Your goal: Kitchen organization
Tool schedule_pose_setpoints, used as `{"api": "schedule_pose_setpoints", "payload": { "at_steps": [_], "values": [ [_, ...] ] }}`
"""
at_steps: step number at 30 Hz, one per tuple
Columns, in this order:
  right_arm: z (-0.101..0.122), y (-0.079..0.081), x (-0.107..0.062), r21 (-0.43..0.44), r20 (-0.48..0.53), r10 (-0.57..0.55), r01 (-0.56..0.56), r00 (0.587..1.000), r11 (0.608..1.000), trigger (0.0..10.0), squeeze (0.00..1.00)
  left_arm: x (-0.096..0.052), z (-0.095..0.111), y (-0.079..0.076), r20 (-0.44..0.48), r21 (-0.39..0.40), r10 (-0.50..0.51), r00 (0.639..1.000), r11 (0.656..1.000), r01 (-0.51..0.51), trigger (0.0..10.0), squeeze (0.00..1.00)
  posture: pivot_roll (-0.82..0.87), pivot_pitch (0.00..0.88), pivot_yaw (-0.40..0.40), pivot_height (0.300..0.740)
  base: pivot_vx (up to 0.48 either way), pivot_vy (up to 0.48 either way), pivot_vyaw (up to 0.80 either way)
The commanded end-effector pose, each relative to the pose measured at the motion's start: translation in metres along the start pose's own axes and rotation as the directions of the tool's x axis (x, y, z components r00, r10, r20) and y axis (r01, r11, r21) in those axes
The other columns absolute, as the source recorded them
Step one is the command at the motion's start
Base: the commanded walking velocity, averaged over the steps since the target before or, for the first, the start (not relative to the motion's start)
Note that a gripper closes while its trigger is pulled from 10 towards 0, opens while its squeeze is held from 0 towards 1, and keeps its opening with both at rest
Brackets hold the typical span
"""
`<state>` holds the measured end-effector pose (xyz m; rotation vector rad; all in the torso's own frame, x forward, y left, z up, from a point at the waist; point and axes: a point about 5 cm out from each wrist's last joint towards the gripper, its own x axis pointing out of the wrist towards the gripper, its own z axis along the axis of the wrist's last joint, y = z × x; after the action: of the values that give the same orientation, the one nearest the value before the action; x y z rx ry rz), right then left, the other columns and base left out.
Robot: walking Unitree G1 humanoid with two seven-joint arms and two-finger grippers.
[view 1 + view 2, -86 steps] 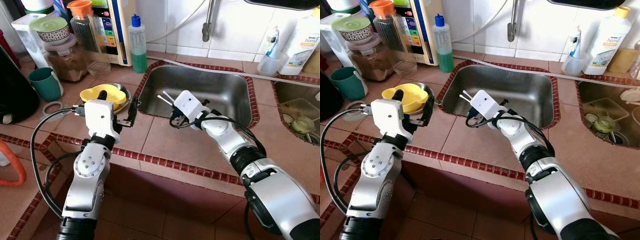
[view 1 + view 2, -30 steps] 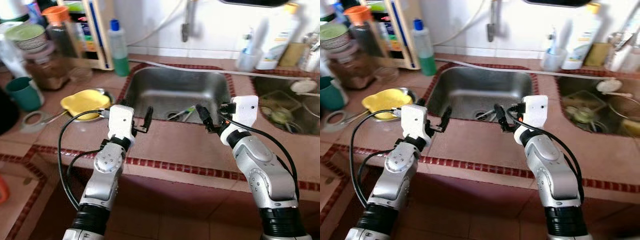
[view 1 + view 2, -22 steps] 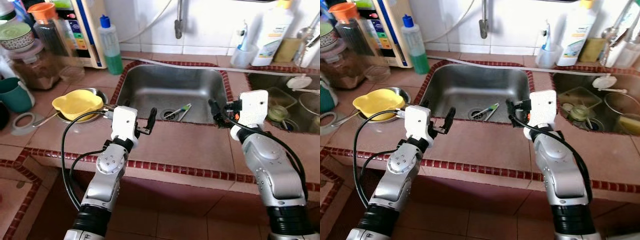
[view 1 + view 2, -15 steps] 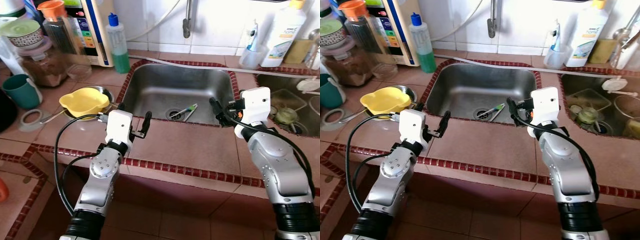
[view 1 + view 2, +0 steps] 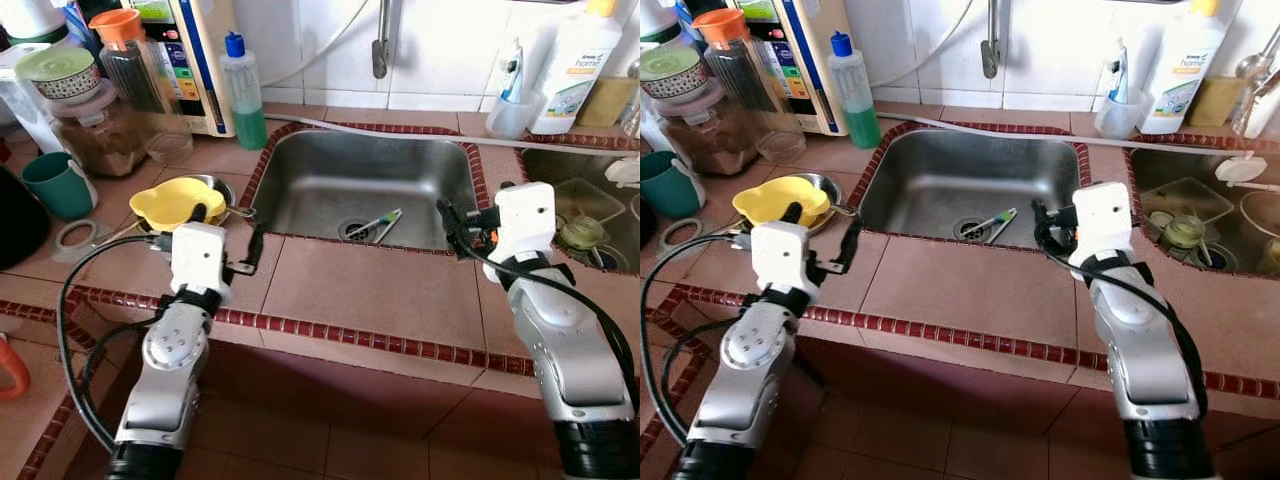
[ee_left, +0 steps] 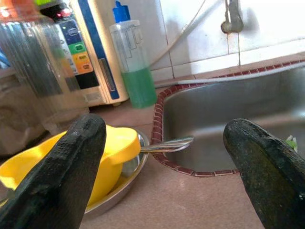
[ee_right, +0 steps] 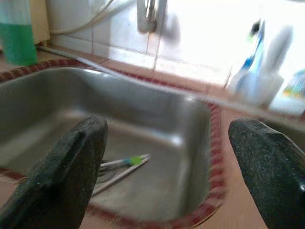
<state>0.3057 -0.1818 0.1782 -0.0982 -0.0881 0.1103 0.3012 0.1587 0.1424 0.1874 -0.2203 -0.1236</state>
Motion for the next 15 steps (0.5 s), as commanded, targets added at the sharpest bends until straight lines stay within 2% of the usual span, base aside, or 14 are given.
{"api": "schedule_pose_setpoints", "payload": {
  "at_steps": [1, 2, 5, 8, 11, 13, 15],
  "values": [
    [0.005, 0.012, 0.001, 0.139, 0.000, 0.044, -0.044, 0.999, 0.989, 10.0, 0.00, 0.007, -0.002, 0.001, -0.001, 0.006, -0.003, 1.000, 1.000, 0.003, 10.0, 0.00, -0.07, 0.087, 0.060, 0.740, 0.000, 0.000, 0.00],
    [0.006, 0.016, 0.002, 0.185, -0.006, 0.057, -0.055, 0.998, 0.981, 10.0, 0.00, 0.010, -0.002, 0.001, -0.002, 0.008, -0.005, 1.000, 1.000, 0.005, 10.0, 0.00, -0.07, 0.087, 0.060, 0.740, 0.000, 0.000, 0.00],
    [0.012, 0.031, 0.004, 0.230, 0.012, 0.115, -0.115, 0.993, 0.967, 10.0, 0.00, 0.020, -0.003, -0.004, 0.002, 0.013, -0.027, 1.000, 1.000, 0.027, 10.0, 0.00, -0.08, 0.088, 0.053, 0.740, 0.000, 0.000, 0.00],
    [0.017, 0.046, 0.000, 0.232, 0.028, 0.186, -0.187, 0.982, 0.955, 10.0, 0.00, 0.031, -0.002, -0.012, 0.008, 0.031, -0.069, 0.998, 0.997, 0.069, 10.0, 0.00, -0.09, 0.092, 0.046, 0.740, 0.000, 0.000, 0.00],
    [0.019, 0.053, -0.004, 0.243, 0.024, 0.226, -0.225, 0.974, 0.943, 10.0, 0.00, 0.039, -0.002, -0.016, 0.011, 0.071, -0.098, 0.995, 0.993, 0.097, 10.0, 0.00, -0.10, 0.101, 0.038, 0.740, 0.000, 0.000, 0.00],
    [0.021, 0.059, -0.007, 0.257, 0.021, 0.260, -0.257, 0.965, 0.932, 10.0, 0.00, 0.045, -0.004, -0.017, 0.006, 0.067, -0.102, 0.995, 0.993, 0.101, 10.0, 0.00, -0.11, 0.103, 0.036, 0.740, 0.000, 0.000, 0.00],
    [0.023, 0.062, -0.011, 0.245, 0.022, 0.289, -0.285, 0.957, 0.927, 10.0, 0.00, 0.048, -0.008, -0.017, -0.024, 0.114, -0.112, 0.993, 0.987, 0.114, 10.0, 0.00, -0.12, 0.111, 0.033, 0.740, 0.000, 0.000, 0.00]
  ]
}}
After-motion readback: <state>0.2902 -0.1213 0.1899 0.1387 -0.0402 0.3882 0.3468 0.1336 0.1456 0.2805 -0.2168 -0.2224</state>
